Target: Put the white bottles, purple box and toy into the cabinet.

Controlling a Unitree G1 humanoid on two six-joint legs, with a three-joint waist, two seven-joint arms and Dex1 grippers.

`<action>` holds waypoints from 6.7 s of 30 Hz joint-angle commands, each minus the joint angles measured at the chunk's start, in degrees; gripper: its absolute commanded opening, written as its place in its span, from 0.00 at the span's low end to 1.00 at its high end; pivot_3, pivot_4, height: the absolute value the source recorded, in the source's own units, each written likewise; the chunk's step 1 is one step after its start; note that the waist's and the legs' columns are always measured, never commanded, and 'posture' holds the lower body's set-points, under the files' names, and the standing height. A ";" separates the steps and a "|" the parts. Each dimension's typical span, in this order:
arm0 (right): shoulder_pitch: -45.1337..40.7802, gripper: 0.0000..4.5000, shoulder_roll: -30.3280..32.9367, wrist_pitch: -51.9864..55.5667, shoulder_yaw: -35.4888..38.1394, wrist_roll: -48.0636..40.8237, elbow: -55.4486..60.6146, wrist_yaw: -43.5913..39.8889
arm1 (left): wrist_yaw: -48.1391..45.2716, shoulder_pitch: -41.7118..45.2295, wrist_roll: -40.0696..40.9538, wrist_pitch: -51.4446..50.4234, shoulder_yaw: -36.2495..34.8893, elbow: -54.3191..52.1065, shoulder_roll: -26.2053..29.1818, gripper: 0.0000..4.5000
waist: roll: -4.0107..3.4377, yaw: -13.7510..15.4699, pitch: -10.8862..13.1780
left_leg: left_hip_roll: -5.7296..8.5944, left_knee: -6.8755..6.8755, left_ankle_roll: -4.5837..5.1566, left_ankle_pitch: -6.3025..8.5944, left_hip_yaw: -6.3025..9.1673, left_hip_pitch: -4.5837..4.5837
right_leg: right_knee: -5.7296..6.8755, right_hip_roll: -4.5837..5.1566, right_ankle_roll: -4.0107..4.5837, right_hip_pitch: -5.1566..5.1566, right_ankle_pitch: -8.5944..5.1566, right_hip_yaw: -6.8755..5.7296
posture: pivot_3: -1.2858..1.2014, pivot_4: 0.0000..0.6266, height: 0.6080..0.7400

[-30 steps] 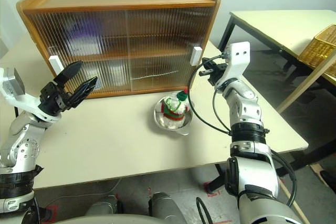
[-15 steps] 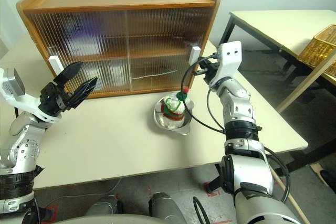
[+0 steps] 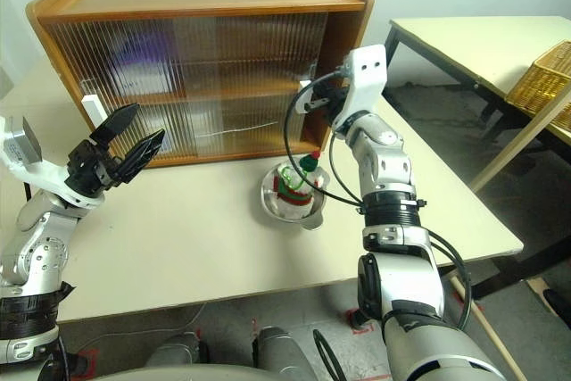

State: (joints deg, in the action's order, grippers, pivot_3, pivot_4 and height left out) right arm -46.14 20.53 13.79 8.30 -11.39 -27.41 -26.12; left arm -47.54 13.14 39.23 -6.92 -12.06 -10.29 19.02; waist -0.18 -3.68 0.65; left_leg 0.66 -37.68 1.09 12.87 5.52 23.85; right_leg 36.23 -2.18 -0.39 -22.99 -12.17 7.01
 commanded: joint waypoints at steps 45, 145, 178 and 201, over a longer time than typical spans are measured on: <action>-2.49 0.01 -12.96 15.50 -5.73 -2.79 5.55 -1.88 | 2.17 -1.56 -0.43 0.38 0.61 -2.93 0.21 1.00 | -0.01 0.66 0.01 | -0.03 0.40 0.01 -0.02 -0.01 0.08 | 0.07 -0.04 0.26 -0.37 -0.16 0.00 | 0.51 0.02 1.00; 33.20 0.00 8.20 1.67 4.26 -19.77 14.43 -32.78 | 3.41 -1.74 0.56 0.39 2.36 -3.41 0.38 1.00 | -0.05 2.26 1.26 | -0.14 0.07 -0.77 0.48 0.00 -0.11 | 0.02 -0.13 -0.36 0.15 -0.73 0.04 | 0.50 0.07 1.00; 3.14 0.00 6.19 -4.18 2.98 -14.85 -1.75 -27.59 | 3.17 -3.41 -0.02 0.98 2.61 -4.27 0.04 1.00 | -0.14 2.00 1.25 | -0.17 0.03 -0.02 0.05 -0.02 -0.04 | 0.02 -0.13 0.20 0.03 -0.29 0.01 | 0.51 0.07 1.00; -12.60 0.00 4.20 -11.35 2.76 -6.73 -21.29 -18.36 | 3.90 -3.73 -0.40 1.56 3.43 -4.41 -0.42 1.00 | -0.22 2.22 1.30 | -0.26 0.18 -0.10 0.10 -0.04 0.04 | 0.05 -0.13 0.33 -0.16 -0.26 -0.01 | 0.51 0.07 1.00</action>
State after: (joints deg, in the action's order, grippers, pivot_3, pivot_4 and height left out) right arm -57.22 25.21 2.77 12.10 -19.51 -46.88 -45.32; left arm -43.60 9.46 39.52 -5.68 -8.87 -14.44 18.81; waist -0.40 -1.46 1.95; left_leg 0.39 -37.49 0.99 12.97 5.48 23.88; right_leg 36.28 -2.31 -0.05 -23.16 -12.42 7.00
